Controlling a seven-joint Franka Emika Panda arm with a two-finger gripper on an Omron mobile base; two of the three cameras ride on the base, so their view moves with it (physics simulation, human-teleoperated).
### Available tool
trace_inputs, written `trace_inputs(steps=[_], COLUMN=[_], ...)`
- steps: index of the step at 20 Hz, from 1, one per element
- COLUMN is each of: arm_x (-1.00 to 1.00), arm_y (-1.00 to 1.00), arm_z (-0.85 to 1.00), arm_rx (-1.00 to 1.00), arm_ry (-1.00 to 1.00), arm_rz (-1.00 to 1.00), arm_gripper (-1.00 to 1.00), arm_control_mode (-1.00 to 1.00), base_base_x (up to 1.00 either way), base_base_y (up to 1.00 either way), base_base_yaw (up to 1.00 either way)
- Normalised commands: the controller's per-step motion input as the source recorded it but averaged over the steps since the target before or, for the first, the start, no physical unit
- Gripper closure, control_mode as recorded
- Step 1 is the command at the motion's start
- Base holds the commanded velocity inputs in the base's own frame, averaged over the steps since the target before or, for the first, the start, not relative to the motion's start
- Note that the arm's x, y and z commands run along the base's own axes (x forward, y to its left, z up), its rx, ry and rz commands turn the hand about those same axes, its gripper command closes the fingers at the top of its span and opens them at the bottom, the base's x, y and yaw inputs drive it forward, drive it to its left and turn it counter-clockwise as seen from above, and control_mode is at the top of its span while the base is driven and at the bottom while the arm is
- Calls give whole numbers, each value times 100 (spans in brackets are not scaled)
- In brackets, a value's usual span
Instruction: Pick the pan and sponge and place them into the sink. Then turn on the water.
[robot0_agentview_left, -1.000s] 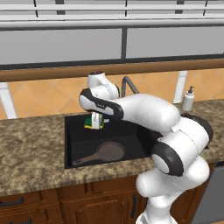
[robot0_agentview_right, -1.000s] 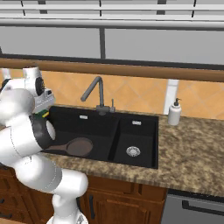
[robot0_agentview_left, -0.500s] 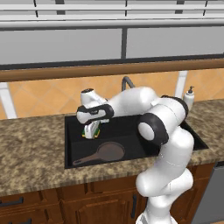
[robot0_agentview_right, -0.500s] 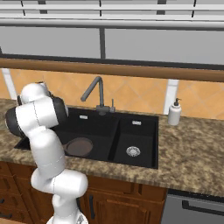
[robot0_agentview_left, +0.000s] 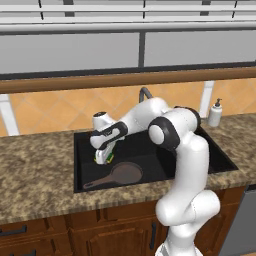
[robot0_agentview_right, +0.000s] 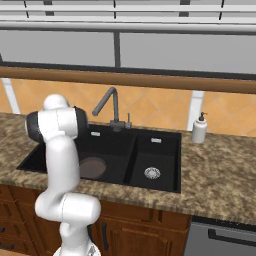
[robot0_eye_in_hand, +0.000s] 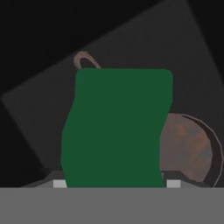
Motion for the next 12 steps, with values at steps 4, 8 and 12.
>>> trace_inputs(steps=[4,8,12], arm_x=[30,22,29], arm_y=[0,0,0], arm_z=[-56,-62,-56], arm_rx=[0,3,3], arm_ry=[0,0,0], arm_rz=[-3,-1,0], arm_gripper=[100,100,100], arm_control_mode=[-100,-100,-100], base_base_x=[0,0,0], base_base_y=[0,0,0], base_base_yaw=[0,0,0])
